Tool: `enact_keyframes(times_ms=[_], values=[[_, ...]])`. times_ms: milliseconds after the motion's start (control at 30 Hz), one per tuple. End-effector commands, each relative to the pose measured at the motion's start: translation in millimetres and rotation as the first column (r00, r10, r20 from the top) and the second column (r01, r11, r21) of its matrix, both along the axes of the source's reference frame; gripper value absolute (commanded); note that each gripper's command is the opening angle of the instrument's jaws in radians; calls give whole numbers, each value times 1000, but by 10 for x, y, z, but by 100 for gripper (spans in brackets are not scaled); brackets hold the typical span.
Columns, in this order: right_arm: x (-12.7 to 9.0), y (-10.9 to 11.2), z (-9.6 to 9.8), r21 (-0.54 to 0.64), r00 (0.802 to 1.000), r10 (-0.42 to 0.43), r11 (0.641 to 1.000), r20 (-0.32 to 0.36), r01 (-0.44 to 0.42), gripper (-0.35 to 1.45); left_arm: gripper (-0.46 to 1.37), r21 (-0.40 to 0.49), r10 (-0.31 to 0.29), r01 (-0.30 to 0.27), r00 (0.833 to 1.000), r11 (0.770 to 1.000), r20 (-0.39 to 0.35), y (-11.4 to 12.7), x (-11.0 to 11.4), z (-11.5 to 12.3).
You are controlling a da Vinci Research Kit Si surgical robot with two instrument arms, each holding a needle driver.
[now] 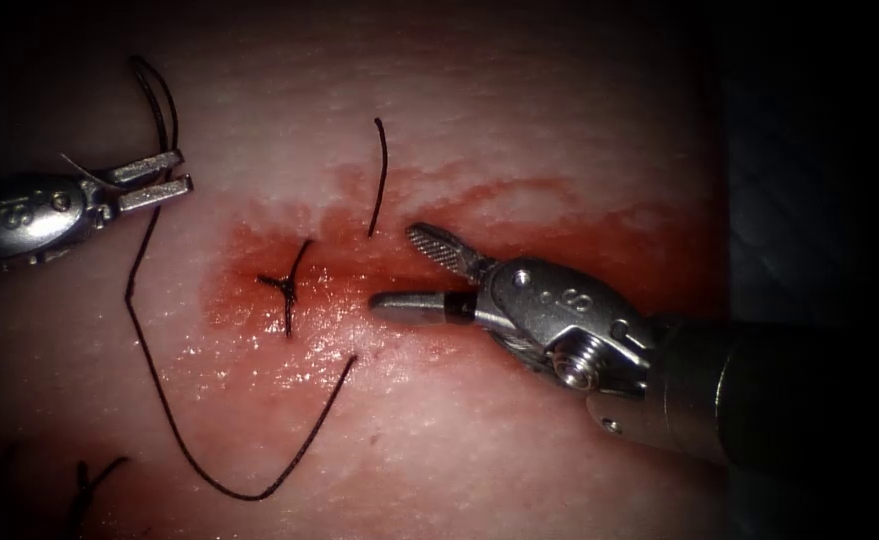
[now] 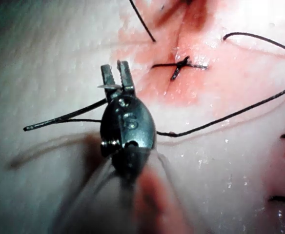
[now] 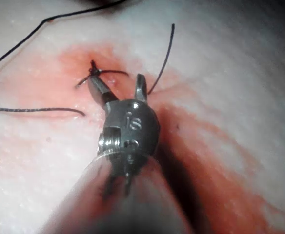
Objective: Wound Closure
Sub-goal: Set the needle down from the left tool onto the pad
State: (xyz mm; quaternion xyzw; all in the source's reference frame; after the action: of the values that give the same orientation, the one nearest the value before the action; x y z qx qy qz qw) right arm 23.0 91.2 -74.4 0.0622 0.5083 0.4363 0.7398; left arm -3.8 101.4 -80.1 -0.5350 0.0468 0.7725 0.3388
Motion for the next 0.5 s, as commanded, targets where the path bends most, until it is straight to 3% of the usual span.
enact_keyframes(times_ms=[33,67,200,333,500], values=[[0,0,0,1,1000,-4,1000,-1,4,123,25,6,-9,9,1000,1000,-6,-1,1,0],[0,-1,0,1,1000,-4,1000,-1,4,123,42,14,-8,9,1000,1000,-21,-1,2,0],[-1,-2,1,0,1000,-5,1000,-1,5,122,73,72,25,-18,995,997,-100,-5,9,-2],[-1,-4,1,-1,1000,-7,1000,0,7,121,115,109,15,5,982,994,-188,-14,16,-7],[-1,-5,2,-1,1000,-6,1000,0,6,121,122,157,62,-21,964,987,-259,-27,29,-14]])
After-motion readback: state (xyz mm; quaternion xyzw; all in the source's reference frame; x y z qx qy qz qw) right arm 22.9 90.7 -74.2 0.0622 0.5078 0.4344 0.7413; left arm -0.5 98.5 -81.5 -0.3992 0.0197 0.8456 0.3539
